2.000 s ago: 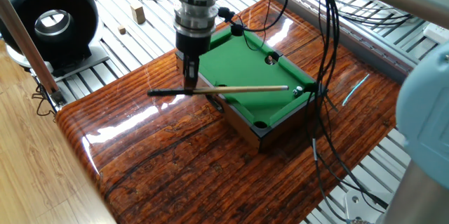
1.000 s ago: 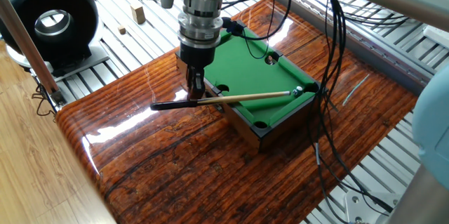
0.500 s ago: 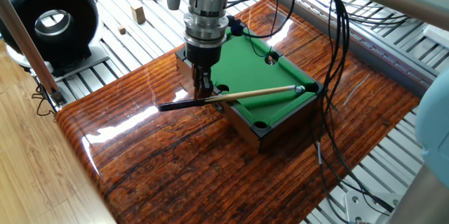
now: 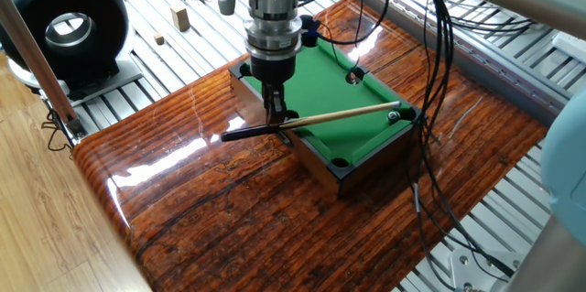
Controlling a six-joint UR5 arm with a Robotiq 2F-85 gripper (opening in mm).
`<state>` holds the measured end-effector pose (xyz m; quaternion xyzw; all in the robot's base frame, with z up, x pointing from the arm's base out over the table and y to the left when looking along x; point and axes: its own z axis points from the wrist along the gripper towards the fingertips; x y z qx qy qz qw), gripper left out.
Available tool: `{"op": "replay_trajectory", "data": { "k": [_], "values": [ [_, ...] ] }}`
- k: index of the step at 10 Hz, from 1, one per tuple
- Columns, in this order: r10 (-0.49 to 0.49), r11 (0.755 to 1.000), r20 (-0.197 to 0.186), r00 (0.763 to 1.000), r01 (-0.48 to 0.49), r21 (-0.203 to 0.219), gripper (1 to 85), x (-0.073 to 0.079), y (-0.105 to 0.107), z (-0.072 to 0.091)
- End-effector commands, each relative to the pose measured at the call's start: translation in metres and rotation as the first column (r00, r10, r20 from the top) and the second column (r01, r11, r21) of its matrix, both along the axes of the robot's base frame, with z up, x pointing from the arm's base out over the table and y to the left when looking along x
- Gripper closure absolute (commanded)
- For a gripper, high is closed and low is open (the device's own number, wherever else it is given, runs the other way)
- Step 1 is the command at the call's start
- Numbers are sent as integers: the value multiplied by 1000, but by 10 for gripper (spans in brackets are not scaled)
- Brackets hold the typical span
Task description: Hit the pool ball
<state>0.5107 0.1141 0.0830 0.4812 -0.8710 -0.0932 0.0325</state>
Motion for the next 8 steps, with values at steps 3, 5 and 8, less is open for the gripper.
{"op": "replay_trajectory", "data": {
  "k": [3,5,8],
  "values": [
    [27,997,69,997,-32,68,847,28,29,-1],
    [36,994,77,996,-44,99,847,29,36,1],
    [26,993,76,997,-35,115,847,27,39,2]
  ]
}}
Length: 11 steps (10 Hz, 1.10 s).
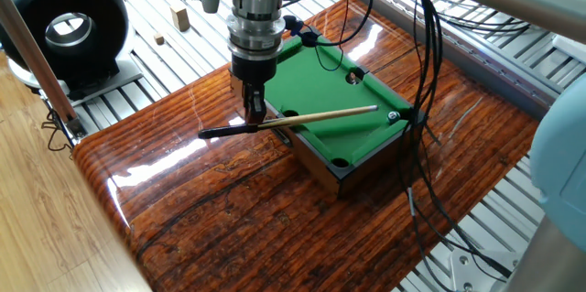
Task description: Hit the pool ball
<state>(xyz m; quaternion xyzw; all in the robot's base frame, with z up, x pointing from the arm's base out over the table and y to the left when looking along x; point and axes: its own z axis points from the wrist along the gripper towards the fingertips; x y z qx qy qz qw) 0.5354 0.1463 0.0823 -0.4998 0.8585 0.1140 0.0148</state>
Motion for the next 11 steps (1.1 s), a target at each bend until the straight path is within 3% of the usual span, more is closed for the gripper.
{"op": "replay_trajectory", "data": {
  "k": [1,2,4,7,11],
  "values": [
    [-13,998,17,1000,11,64,847,4,13,5],
    [-16,997,37,999,13,82,847,8,16,7],
    [-15,998,31,999,13,65,847,1,5,8],
    [13,996,31,999,-16,93,847,-7,-3,5],
    [-33,996,-33,999,36,87,847,-19,-4,7]
  ]
}}
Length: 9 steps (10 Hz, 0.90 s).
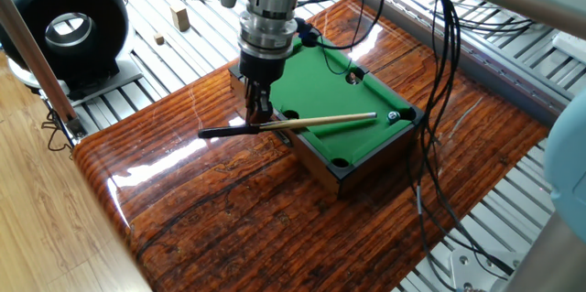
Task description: Hit the pool ball
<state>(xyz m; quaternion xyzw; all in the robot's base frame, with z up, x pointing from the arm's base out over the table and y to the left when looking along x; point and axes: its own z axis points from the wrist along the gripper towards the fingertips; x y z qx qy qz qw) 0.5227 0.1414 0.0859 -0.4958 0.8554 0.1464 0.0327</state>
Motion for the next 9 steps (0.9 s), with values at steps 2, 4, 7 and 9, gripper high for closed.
{"op": "replay_trajectory", "data": {
  "k": [2,4,7,9],
  "values": [
    [-58,998,-48,997,57,-4,847,-8,-3,2],
    [-56,998,-51,997,55,-23,847,-9,-10,0],
    [-2,993,-37,999,-3,-114,847,-3,-49,2],
    [-5,995,-58,998,-1,-100,847,-2,-47,11]
  ]
}}
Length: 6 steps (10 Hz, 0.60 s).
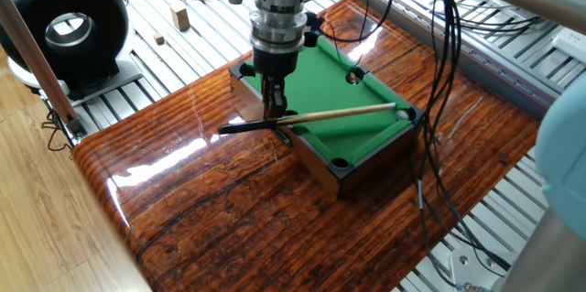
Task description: Hit the pool ball
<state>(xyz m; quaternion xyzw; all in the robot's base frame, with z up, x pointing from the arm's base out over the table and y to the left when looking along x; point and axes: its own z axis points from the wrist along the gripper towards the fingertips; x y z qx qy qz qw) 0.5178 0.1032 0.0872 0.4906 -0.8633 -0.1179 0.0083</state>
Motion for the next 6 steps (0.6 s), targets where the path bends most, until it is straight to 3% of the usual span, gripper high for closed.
{"op": "replay_trajectory", "data": {
  "k": [1,5,6],
  "values": [
    [-11,1000,-22,1000,11,-3,847,4,-2,14],
    [-87,996,-22,996,87,-2,847,19,15,19],
    [-199,980,44,979,200,-1,847,45,14,19]
  ]
}}
